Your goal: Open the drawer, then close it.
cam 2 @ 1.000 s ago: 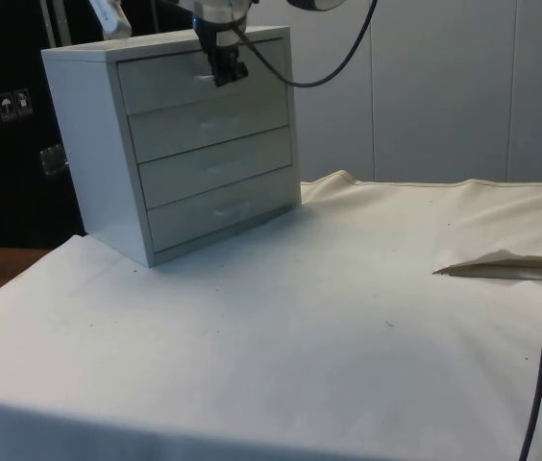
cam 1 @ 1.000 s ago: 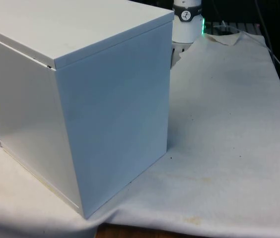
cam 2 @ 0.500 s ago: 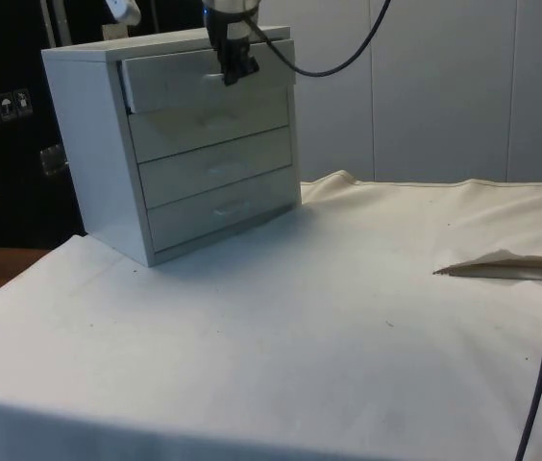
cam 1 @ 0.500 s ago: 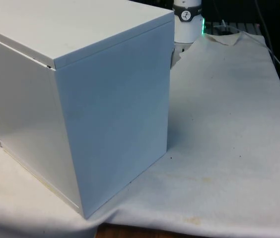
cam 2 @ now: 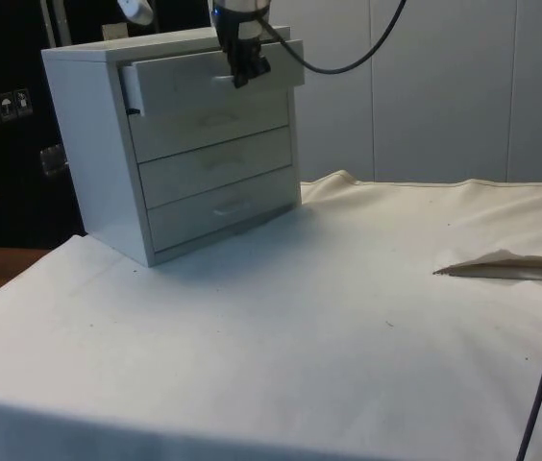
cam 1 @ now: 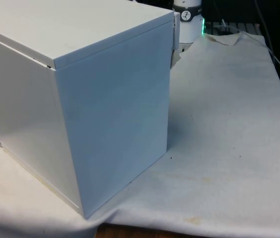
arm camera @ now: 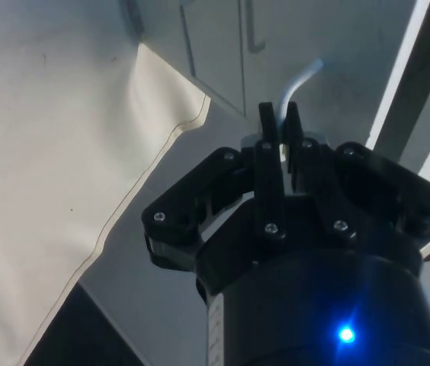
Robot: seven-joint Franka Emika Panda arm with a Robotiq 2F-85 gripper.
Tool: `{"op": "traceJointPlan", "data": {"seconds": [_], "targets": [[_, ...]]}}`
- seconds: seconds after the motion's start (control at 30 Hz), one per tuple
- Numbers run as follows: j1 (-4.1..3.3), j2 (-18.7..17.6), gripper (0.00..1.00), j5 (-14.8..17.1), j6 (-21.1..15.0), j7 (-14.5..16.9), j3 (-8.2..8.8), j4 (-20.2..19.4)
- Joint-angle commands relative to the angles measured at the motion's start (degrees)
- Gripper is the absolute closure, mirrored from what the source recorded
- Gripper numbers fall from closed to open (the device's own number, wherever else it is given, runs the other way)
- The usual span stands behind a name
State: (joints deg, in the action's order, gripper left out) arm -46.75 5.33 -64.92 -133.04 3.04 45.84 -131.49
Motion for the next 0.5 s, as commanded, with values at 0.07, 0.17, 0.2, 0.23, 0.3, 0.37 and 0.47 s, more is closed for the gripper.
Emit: {"op": "traceJointPlan", "data": {"seconds": [0.07,0.17,0.2,0.23,0.3,0.37,0.47], "targets": [[0.17,3.15,1.00,-2.18,1.78,-1.43,-0.80,-2.46],[0.17,3.61,1.00,-2.41,2.06,-1.43,-0.97,-2.81],[0.23,4.07,1.00,-2.69,2.41,-1.43,-1.09,-3.09],[0.23,4.30,1.00,-2.81,2.58,-1.43,-1.15,-3.27],[0.29,4.70,1.00,-2.98,2.81,-1.38,-1.32,-3.55],[0.34,5.10,1.00,-3.09,3.04,-1.38,-1.43,-3.84],[0.34,5.50,1.00,-3.27,3.32,-1.32,-1.60,-4.07]]}}
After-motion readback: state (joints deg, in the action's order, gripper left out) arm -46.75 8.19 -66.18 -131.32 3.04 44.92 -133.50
